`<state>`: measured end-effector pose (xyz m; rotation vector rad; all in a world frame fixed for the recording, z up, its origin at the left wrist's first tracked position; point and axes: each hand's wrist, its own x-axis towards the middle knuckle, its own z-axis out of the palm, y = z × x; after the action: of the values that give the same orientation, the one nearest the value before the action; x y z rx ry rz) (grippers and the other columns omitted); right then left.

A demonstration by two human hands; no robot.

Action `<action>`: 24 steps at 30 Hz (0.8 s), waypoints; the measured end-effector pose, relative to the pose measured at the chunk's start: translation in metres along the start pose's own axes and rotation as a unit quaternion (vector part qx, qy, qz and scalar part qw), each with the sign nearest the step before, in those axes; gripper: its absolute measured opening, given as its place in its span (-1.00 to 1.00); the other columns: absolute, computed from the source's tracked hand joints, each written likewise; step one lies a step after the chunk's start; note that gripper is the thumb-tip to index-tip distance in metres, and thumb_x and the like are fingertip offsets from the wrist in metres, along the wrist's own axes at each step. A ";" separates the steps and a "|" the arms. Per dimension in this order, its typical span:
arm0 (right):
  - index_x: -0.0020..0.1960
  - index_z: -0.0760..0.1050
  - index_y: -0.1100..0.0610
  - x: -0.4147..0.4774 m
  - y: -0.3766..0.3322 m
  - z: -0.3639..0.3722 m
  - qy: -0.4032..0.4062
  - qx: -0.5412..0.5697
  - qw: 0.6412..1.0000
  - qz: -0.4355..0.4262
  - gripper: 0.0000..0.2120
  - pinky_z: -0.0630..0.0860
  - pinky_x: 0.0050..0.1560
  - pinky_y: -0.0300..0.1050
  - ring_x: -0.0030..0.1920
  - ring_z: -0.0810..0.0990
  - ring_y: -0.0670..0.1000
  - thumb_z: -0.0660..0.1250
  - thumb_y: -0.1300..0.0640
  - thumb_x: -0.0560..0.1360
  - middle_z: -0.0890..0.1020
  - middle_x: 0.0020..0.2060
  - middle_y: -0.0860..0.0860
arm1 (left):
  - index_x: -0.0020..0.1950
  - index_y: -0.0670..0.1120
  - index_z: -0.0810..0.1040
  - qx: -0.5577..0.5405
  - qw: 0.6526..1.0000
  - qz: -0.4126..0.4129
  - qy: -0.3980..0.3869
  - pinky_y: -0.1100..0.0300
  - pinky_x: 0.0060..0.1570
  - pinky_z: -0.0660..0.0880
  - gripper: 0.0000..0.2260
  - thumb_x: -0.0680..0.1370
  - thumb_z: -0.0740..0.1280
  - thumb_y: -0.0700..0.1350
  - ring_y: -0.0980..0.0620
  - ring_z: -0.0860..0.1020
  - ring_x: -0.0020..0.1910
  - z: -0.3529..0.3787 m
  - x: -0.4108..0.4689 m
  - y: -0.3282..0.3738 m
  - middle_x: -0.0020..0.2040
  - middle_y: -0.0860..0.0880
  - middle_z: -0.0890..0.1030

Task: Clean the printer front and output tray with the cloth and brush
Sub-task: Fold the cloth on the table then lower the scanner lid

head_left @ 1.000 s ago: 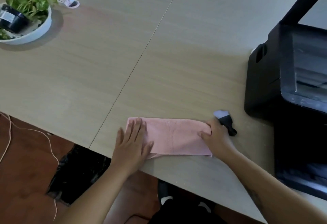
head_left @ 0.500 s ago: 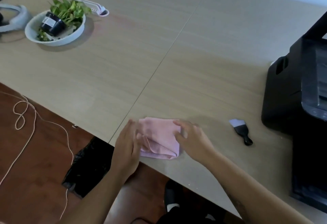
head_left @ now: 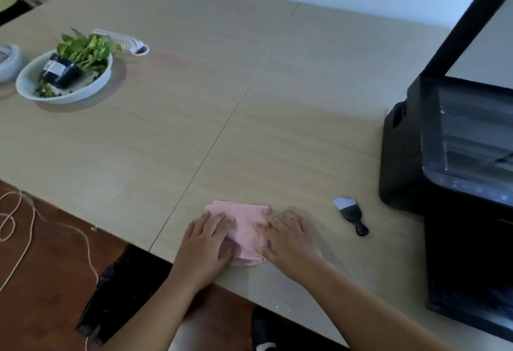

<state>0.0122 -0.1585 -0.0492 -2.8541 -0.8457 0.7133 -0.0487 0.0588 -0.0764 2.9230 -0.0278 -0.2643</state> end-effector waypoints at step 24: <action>0.15 0.57 0.04 -0.211 0.368 -0.257 0.473 0.155 0.833 0.241 -0.79 0.45 0.10 -0.07 0.16 0.49 0.06 0.25 0.06 0.56 0.58 0.11 -0.01 | 0.34 -0.08 0.48 -0.056 0.914 0.329 0.232 0.08 0.30 0.35 -0.57 0.52 0.18 0.06 -0.01 0.42 0.32 -0.207 0.226 0.413 0.32 -0.02 0.51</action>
<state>0.1558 -0.5681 0.1912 -2.5751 0.1346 -0.5276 0.2105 -0.3120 0.1683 2.5895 -0.8634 0.5127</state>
